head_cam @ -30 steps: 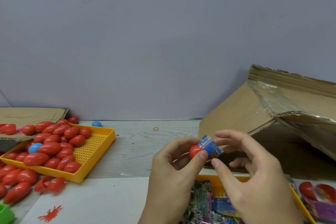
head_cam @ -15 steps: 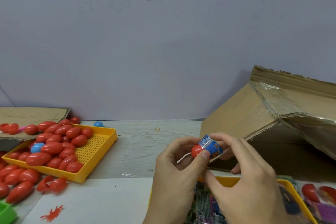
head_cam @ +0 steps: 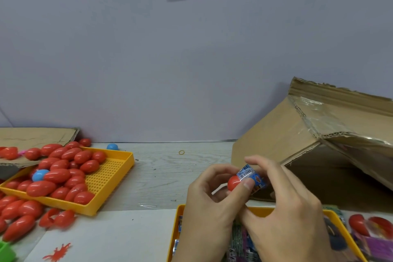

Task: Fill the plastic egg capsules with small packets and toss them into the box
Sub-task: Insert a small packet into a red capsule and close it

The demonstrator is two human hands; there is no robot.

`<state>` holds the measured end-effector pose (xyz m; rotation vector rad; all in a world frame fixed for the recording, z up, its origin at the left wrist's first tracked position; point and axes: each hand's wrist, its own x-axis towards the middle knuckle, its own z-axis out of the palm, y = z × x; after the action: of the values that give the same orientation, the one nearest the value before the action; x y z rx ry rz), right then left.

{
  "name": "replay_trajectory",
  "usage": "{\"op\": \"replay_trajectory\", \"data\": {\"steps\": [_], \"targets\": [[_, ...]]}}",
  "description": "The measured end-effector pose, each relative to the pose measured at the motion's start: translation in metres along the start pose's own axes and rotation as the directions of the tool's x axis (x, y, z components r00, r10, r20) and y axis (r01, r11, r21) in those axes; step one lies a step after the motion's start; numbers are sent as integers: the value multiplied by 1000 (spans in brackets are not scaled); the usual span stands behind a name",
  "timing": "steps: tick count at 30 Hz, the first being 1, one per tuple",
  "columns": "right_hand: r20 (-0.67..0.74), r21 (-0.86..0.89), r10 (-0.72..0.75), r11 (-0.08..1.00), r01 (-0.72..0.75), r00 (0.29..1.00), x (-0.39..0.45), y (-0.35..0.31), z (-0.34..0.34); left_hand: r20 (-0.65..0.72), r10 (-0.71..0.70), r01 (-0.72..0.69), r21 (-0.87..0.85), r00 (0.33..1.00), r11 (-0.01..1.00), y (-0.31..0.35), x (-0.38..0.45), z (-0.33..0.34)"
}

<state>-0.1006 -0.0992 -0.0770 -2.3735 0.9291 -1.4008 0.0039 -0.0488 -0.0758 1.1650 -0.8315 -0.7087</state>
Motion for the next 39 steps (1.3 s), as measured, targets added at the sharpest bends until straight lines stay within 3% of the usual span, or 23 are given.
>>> {"op": "replay_trajectory", "data": {"steps": [18,26,39], "targets": [[6,122,-6,993,6,1000,1,-1,-2,-1,-37,37,-83,999,996,-2,2,-5],[40,207,-18,978,9,999,0,2,-5,81,-107,109,-18,991,994,6,0,-7],[92,269,-16,963,-10,996,-2,1,-4,58,-112,107,87,992,990,9,-2,-7]]}}
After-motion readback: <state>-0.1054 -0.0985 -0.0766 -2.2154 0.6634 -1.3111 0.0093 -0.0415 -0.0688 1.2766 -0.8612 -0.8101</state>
